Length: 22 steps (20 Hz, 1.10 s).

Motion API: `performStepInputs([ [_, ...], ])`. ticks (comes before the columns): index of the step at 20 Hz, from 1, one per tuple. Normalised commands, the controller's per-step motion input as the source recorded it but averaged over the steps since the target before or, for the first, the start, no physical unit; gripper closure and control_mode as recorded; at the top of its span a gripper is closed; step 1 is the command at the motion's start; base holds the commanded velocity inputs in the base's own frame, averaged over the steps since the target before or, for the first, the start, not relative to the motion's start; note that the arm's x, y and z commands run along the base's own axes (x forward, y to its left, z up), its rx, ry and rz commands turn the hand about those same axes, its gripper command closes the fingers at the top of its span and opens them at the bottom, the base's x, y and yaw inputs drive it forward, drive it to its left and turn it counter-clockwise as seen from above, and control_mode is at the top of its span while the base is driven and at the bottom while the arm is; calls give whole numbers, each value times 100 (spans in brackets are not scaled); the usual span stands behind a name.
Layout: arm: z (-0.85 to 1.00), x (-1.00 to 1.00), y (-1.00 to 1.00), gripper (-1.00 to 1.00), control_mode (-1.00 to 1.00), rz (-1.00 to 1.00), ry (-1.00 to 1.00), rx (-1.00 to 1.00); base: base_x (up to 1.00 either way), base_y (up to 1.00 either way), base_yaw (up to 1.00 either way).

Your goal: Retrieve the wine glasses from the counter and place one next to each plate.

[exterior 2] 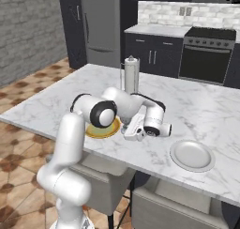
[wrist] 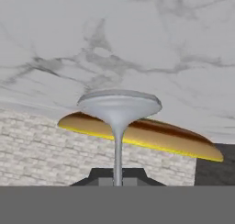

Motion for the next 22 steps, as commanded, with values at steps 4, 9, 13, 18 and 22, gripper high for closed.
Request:
performStepInputs([
  [4, -33, 21, -5, 100, -100, 0, -1, -4, 0, 0, 0],
  [9, -31, 17, -14, 100, -100, 0, 0, -1, 0, 0, 0],
  [13, -25, 3, -13, 100, -100, 0, 0, 0, 0, 0, 0],
  [18, -17, -2, -1, -100, -100, 1, -2, 0, 0, 0, 0],
  [22, -8, -16, 0, -100, -100, 2, -11, 0, 0, 0, 0],
])
